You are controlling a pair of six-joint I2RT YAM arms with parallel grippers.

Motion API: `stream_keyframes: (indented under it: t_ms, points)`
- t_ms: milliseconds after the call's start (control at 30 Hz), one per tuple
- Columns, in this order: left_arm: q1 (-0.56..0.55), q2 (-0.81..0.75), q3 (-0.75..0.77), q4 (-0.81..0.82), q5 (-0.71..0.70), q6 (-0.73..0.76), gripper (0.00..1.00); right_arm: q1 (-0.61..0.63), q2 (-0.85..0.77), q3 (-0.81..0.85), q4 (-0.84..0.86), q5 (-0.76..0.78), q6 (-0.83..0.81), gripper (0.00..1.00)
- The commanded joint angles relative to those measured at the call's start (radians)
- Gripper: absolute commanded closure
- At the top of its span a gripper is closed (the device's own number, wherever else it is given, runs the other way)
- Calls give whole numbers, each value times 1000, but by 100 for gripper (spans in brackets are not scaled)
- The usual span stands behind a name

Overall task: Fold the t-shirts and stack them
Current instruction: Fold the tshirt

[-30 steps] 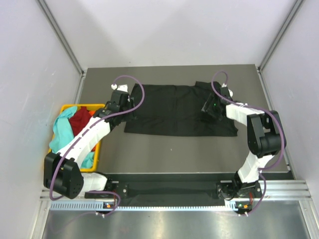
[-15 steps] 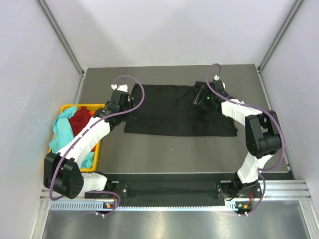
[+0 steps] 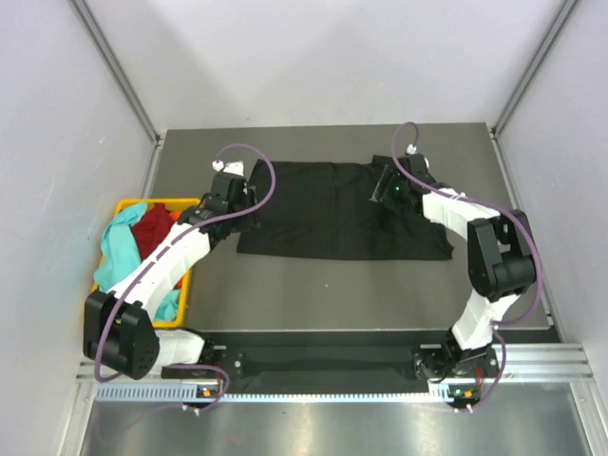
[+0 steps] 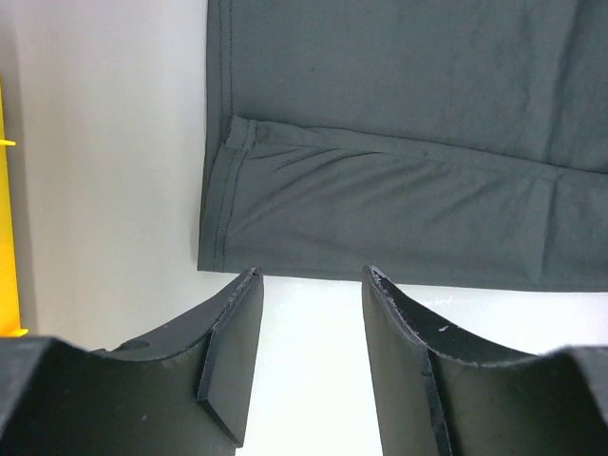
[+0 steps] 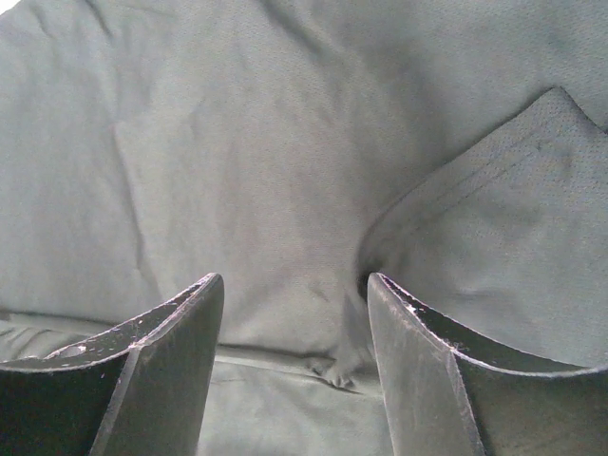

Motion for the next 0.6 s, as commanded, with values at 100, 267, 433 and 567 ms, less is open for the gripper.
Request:
stream_keyframes:
  t_ms: [100, 267, 433, 567]
  points:
    - [3, -6, -12, 12, 10, -10, 49, -11, 3, 78, 18, -53, -9, 37]
    - [3, 2, -10, 12, 12, -8, 49, -11, 55, 109, 121, -142, 41, 36]
    - [3, 5, -10, 12, 13, -4, 49, -12, 54, 132, 93, -121, 50, 37]
    - [4, 5, -10, 12, 16, -2, 49, -20, -14, 101, 9, -17, 42, 37]
